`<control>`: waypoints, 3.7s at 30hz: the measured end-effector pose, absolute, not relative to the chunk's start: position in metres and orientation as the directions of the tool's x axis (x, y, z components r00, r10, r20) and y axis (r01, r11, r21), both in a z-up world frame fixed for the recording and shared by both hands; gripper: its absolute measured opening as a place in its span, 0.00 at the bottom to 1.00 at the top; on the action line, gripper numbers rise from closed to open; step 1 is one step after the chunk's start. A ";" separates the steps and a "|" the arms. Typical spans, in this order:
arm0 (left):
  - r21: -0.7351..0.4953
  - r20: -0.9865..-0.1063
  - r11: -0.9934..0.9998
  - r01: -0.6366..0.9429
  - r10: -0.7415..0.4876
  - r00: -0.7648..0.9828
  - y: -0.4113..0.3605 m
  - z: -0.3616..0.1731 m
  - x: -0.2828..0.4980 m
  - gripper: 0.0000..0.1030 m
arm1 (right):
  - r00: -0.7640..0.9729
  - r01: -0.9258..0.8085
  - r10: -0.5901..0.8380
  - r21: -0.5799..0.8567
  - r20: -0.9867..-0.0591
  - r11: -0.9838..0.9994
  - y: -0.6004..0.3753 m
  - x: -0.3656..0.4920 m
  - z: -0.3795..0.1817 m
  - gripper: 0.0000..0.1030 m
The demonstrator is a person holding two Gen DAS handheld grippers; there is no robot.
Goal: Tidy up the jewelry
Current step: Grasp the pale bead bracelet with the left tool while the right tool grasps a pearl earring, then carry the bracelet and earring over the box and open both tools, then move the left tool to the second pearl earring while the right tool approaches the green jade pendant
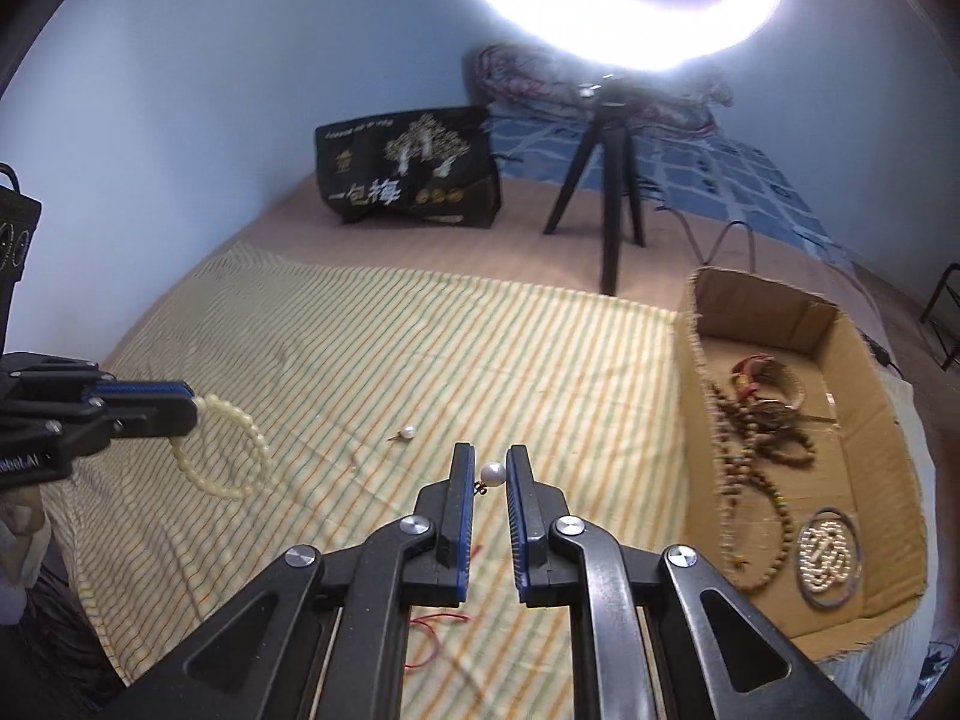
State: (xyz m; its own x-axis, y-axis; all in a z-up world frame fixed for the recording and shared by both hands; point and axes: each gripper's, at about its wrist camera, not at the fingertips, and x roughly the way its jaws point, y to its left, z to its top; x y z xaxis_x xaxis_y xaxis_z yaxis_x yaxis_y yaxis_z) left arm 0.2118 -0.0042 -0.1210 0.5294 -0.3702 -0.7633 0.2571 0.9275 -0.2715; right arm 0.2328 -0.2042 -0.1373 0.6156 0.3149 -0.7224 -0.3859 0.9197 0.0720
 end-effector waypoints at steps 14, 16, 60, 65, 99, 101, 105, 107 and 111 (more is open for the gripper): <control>-0.317 -0.697 0.887 0.335 -0.458 0.552 -0.061 -0.088 0.223 0.05 | 0.692 -0.241 0.229 0.080 -0.684 0.967 -0.286 0.231 -0.113 0.08; -0.328 -0.691 0.881 0.341 -0.470 0.550 -0.072 -0.086 0.227 0.05 | 0.700 -0.221 0.213 0.077 -0.681 0.972 -0.296 0.232 -0.110 0.08; -0.381 -0.704 0.809 0.448 -0.567 0.427 -0.240 -0.105 0.278 0.05 | 0.693 -0.028 0.151 0.182 -0.705 0.983 -0.396 0.283 -0.131 0.25; -0.341 -0.721 0.828 0.446 -0.535 0.441 -0.239 -0.107 0.276 0.05 | 0.701 -0.003 0.125 0.173 -0.702 0.985 -0.398 0.282 -0.129 0.43; -0.204 -0.737 0.915 0.349 -0.379 0.560 -0.126 -0.101 0.269 0.47 | 0.758 -0.047 0.126 0.139 -0.640 0.989 -0.353 0.239 -0.096 1.00; -0.211 -0.733 0.917 0.339 -0.378 0.565 -0.112 -0.103 0.271 0.47 | 0.749 -0.073 0.147 0.140 -0.646 0.988 -0.342 0.235 -0.097 1.00; -0.220 -0.710 0.916 0.336 -0.386 0.588 -0.088 -0.108 0.272 0.47 | 0.737 -0.130 0.178 0.122 -0.652 0.984 -0.317 0.225 -0.101 1.00; -0.223 -0.712 0.913 0.340 -0.391 0.583 -0.079 -0.111 0.272 0.47 | 0.732 -0.154 0.192 0.115 -0.653 0.981 -0.304 0.220 -0.104 1.00; -0.218 -0.730 0.925 0.311 -0.366 0.576 -0.060 -0.124 0.273 0.47 | 0.708 -0.202 0.248 0.148 -0.662 0.968 -0.282 0.208 -0.115 1.00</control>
State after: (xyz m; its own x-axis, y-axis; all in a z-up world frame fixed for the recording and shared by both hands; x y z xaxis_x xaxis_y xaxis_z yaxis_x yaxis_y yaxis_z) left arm 0.2729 -0.0598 -0.1239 0.5764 -0.3663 -0.7305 0.3114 0.9249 -0.2181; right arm 0.2080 -0.2816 -0.1147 0.7075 0.2484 -0.6616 -0.2018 0.9682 0.1477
